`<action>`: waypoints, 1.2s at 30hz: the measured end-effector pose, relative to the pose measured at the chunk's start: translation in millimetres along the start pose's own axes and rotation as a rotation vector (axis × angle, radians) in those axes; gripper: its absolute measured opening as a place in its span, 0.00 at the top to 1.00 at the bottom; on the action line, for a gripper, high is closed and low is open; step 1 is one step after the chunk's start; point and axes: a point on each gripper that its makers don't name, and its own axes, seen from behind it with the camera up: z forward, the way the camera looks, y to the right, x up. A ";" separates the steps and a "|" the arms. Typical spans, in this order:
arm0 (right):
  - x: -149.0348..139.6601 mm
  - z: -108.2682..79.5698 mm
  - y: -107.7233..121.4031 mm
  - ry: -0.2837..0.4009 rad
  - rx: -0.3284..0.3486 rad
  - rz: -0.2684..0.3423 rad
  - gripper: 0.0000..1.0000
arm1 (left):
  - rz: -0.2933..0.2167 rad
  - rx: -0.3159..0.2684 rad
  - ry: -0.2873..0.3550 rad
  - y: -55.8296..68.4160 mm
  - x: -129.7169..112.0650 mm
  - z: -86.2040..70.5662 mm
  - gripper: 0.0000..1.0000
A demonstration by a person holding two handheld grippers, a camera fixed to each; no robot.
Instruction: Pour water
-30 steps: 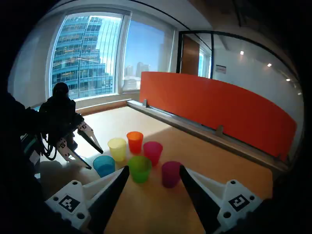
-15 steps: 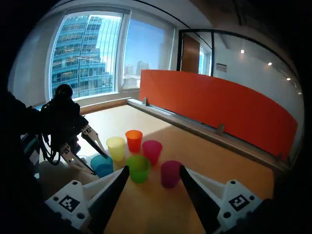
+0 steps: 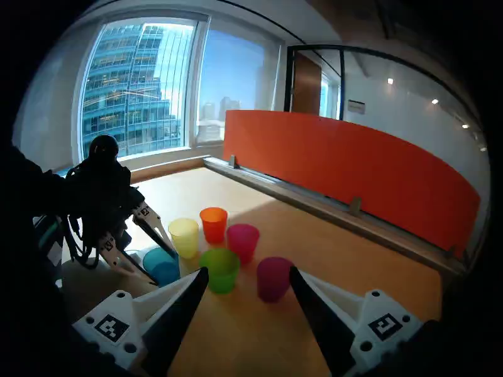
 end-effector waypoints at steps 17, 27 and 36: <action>0.6 3.3 -2.0 -0.006 0.004 -0.010 0.01 | 0.013 -0.007 0.017 0.6 4.6 -5.6 0.11; -1.3 8.8 -2.6 -0.010 0.004 -0.017 0.01 | -0.014 0.006 0.076 -2.4 22.5 -26.0 0.11; -4.8 16.7 -4.0 -0.009 0.006 -0.018 0.01 | -0.022 0.059 0.153 -15.0 46.2 -51.5 0.11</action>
